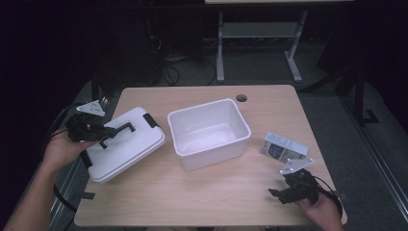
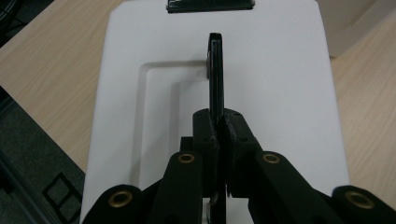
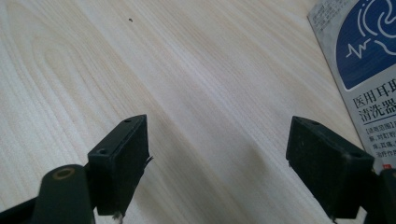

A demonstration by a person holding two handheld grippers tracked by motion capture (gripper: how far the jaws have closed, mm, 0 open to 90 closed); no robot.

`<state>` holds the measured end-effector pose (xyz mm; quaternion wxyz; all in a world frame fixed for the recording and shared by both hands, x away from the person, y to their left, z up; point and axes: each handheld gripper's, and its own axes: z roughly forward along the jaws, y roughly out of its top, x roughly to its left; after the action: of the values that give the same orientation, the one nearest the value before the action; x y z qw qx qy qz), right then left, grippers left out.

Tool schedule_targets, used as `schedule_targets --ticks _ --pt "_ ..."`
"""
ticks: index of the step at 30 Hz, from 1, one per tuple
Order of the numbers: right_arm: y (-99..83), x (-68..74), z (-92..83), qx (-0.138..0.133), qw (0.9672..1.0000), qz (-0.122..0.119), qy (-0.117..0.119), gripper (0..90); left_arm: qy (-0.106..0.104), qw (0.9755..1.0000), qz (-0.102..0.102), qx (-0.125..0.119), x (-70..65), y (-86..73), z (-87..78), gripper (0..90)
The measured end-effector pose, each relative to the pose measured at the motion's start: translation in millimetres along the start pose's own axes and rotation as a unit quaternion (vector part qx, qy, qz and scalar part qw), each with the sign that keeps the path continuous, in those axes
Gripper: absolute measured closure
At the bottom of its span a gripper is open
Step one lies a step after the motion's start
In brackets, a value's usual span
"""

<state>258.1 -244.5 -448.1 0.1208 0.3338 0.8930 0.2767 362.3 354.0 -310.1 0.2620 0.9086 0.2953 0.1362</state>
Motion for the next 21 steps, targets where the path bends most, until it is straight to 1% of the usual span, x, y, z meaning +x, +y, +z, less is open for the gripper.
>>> schedule_targets --ticks 2,4,5,8,13,21 --pt "-0.2 0.1 0.1 0.0 1.0 0.001 0.0 20.6 0.0 1.0 -0.004 -0.002 -0.2 -2.8 4.5 84.7" --pt "-0.3 0.0 0.6 0.0 1.0 0.001 0.001 20.5 -0.003 1.0 -0.002 0.004 -1.2 -5.6 12.7 84.6" --pt "-0.3 0.0 0.6 0.0 1.0 0.001 0.001 20.5 -0.003 1.0 -0.002 0.004 -1.2 -5.6 12.7 84.6" --pt "-0.1 0.1 0.7 0.001 1.0 0.0 0.001 20.6 -0.004 0.9999 -0.001 0.011 -2.4 -7.5 20.5 84.6" --pt "-0.4 0.5 1.3 0.003 1.0 0.001 0.002 20.6 -0.008 0.9999 -0.002 0.012 -4.4 -10.9 31.6 84.6" --pt "-0.5 0.8 2.3 0.005 1.0 0.002 0.001 20.5 -0.006 0.9997 -0.005 0.021 -6.7 -19.2 47.0 84.6"
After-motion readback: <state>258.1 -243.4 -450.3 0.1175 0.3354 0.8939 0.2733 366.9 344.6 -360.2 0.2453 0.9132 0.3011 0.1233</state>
